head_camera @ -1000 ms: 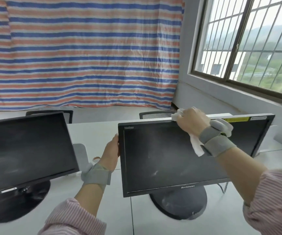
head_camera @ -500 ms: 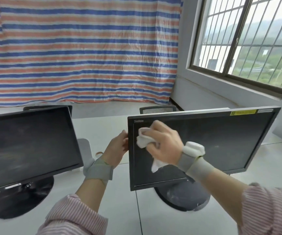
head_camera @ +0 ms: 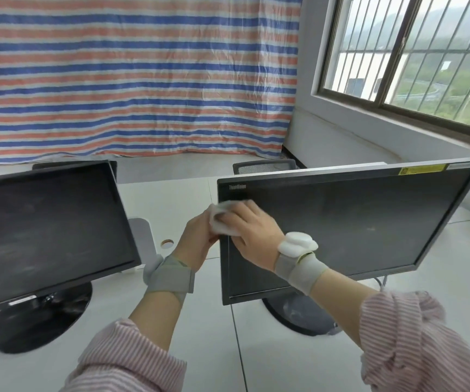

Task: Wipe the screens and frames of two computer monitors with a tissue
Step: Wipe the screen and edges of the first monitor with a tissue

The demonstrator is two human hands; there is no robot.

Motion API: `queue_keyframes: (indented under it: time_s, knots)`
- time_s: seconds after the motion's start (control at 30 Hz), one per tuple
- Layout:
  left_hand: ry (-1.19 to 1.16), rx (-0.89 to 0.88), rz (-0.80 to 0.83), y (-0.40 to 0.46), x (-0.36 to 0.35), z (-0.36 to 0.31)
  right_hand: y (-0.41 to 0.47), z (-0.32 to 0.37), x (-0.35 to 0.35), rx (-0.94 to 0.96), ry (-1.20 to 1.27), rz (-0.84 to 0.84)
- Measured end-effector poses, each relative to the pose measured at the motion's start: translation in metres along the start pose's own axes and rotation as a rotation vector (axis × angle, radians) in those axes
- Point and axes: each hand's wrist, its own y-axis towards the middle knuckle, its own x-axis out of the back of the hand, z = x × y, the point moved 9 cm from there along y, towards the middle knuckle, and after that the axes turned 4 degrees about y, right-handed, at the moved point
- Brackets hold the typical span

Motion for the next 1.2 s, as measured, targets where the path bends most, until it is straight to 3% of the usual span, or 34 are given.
queue_keyframes:
  time_s: [0.1,0.3,0.5,0.6,0.67,0.77,0.83,1.0,1.2]
  knots:
    - [0.011,0.066,0.033,0.000,0.002,0.009,-0.042,-0.017,-0.017,0.015,-0.025,0.147]
    - [-0.086,0.075,-0.014,0.002,0.000,0.006,-0.005,-0.009,0.058,-0.041,-0.090,-0.253]
    - [-0.075,0.069,-0.052,0.002,0.004,0.004,-0.005,-0.007,0.019,0.020,-0.143,-0.255]
    - [-0.065,0.079,-0.068,0.002,0.003,0.008,-0.038,-0.013,-0.022,0.113,-0.162,-0.100]
    - [-0.065,0.085,-0.091,0.002,0.003,0.010,-0.066,-0.020,-0.065,0.115,-0.160,0.135]
    - [-0.089,0.081,-0.107,0.003,0.001,0.010,-0.108,-0.038,-0.119,-0.104,-0.043,0.556]
    - [-0.080,0.061,-0.113,0.001,-0.003,0.005,-0.124,-0.049,-0.120,-0.256,0.017,0.623]
    - [0.019,0.021,-0.320,-0.007,-0.006,-0.017,-0.101,-0.063,-0.034,-0.357,0.107,0.259]
    - [0.184,-0.338,-0.535,-0.027,-0.026,-0.085,-0.087,-0.111,0.104,-0.603,0.162,-0.338]
